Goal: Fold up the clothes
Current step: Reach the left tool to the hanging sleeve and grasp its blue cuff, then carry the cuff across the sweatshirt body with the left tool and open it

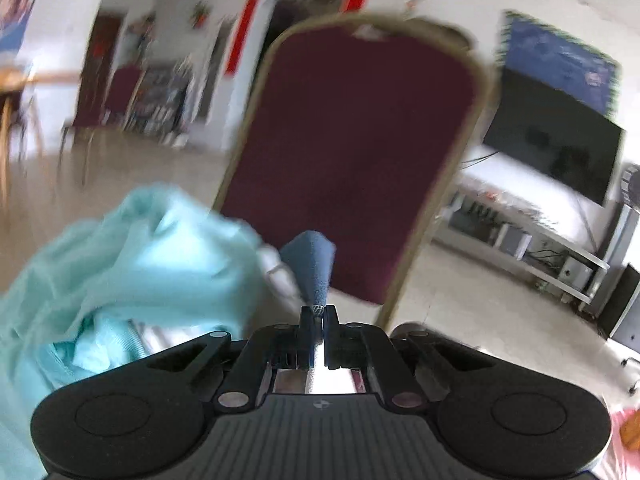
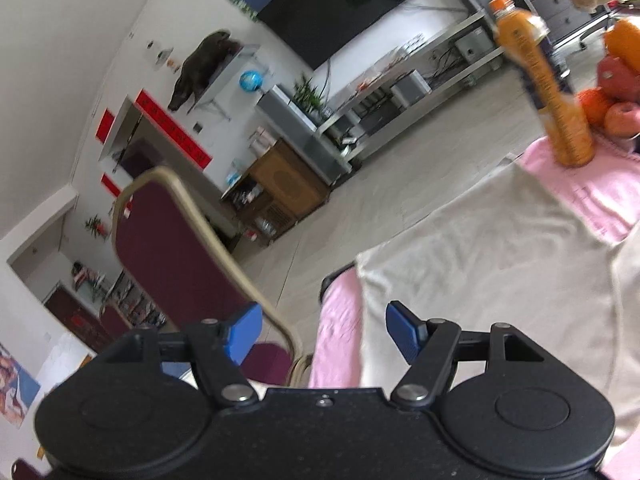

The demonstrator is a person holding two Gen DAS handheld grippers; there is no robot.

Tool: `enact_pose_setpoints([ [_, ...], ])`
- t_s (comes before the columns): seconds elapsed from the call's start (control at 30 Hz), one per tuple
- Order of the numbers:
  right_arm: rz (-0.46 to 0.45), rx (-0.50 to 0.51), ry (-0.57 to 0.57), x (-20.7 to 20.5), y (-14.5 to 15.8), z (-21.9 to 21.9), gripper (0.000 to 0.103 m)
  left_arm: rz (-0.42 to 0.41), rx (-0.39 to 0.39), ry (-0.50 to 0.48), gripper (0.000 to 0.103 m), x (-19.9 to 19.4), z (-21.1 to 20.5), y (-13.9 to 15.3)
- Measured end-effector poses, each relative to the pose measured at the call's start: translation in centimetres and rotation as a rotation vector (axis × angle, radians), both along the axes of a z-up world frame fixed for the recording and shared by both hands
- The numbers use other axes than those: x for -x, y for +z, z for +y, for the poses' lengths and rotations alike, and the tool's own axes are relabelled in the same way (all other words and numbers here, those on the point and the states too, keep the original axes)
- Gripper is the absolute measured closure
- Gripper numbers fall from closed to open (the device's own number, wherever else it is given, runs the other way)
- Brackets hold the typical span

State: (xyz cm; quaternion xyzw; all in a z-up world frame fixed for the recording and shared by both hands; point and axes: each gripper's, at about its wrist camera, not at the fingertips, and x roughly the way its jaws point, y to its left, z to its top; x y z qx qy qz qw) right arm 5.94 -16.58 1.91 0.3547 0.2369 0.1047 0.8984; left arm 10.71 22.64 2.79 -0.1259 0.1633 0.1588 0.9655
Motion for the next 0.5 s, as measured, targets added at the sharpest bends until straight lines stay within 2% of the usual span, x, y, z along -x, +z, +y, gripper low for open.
enact_pose_setpoints([
  [0.17,-0.002,0.018,-0.089,1.7,0.0,-6.3,0.036,-0.062,-0.142,-0.13,0.101,2.2,-7.6,1.6],
  [0.4,0.006,0.177,-0.259,4.0,-0.5,-15.5,0.035,0.003,-0.203,-0.288,0.101,3.1,-16.7,0.2],
  [0.5,0.033,0.206,-0.271,3.0,-2.9,-17.5,0.034,0.05,-0.236,-0.341,0.101,2.9,-20.6,-1.1],
])
